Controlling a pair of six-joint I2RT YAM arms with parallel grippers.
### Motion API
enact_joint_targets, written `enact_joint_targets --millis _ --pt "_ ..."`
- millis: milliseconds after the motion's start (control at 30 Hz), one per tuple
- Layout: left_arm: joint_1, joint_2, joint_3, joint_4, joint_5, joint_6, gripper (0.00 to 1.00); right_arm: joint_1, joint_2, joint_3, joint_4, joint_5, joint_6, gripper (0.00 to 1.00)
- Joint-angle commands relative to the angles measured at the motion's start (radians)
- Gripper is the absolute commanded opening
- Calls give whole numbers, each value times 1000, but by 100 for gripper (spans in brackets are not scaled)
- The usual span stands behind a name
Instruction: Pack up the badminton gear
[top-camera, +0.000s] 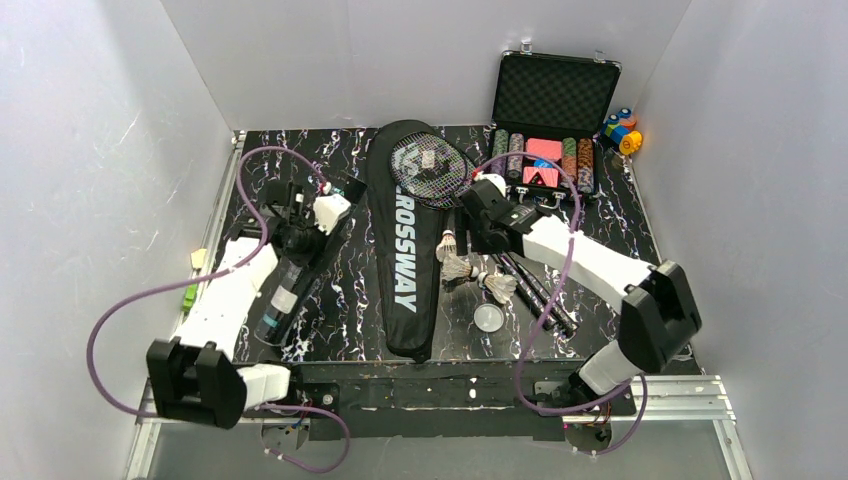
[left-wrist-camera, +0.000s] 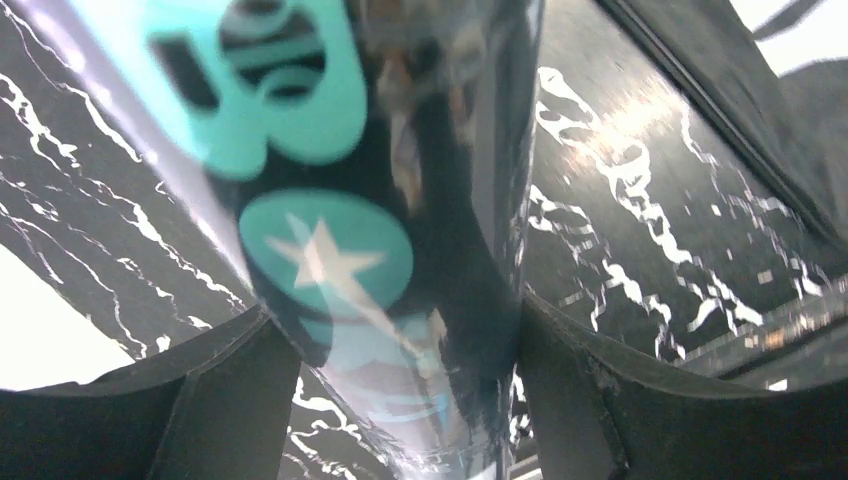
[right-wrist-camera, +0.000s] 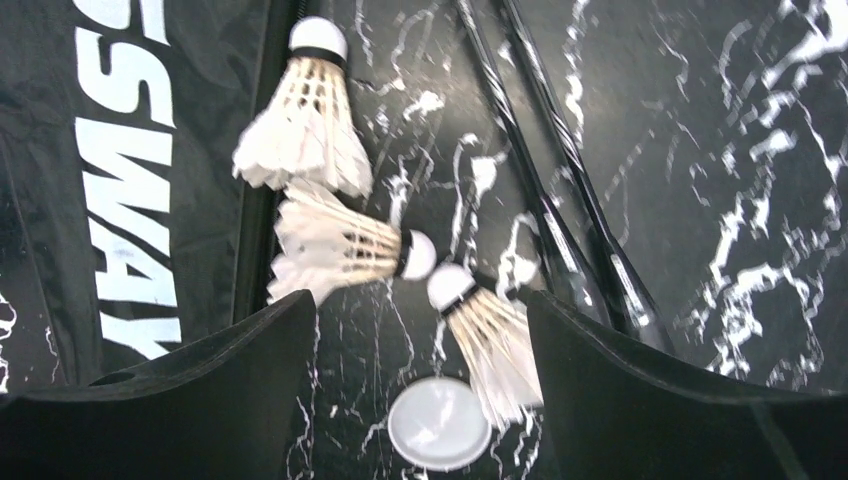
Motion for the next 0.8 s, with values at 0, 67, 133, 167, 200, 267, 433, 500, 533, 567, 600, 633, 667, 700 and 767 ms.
enact_joint_targets --millis 0,67,133,167,200,267,433,500,533,567,600,633,667,700,767 --pt "-3 -105 33 -240 122 214 23 3 66 61 146 -51 -130 85" --pt "-4 -143 23 -281 134 267 23 -2 85 55 185 -76 -157 85" --pt "-4 -185 16 -304 153 306 25 -12 97 43 223 -109 -175 84" --pt "-4 -205 14 -313 173 325 25 -16 101 34 243 -130 -183 84" --pt "-4 -231 11 -313 195 337 25 -20 107 27 262 -143 -190 84" --pt "-4 -276 10 -311 242 344 26 -26 122 19 286 -172 -202 83" --pt "-5 -341 30 -333 321 346 28 -35 190 39 301 -188 -229 78" --pt "-5 -349 36 -340 329 348 28 -35 215 52 295 -178 -248 76" --pt "-5 -350 41 -345 331 352 28 -35 224 56 296 -170 -257 75" --pt "-5 -351 46 -354 335 356 28 -35 231 56 296 -164 -267 75" --pt "-4 -349 52 -365 341 362 28 -35 236 54 295 -157 -275 74" --pt "-4 -346 58 -370 348 366 29 -34 239 50 297 -151 -281 74" --pt "-5 -343 64 -374 353 362 29 -35 239 44 302 -142 -282 73" --pt "-5 -341 70 -375 358 357 29 -36 238 36 309 -141 -282 73" --pt "-5 -333 79 -374 366 349 30 -38 236 21 324 -140 -280 73"
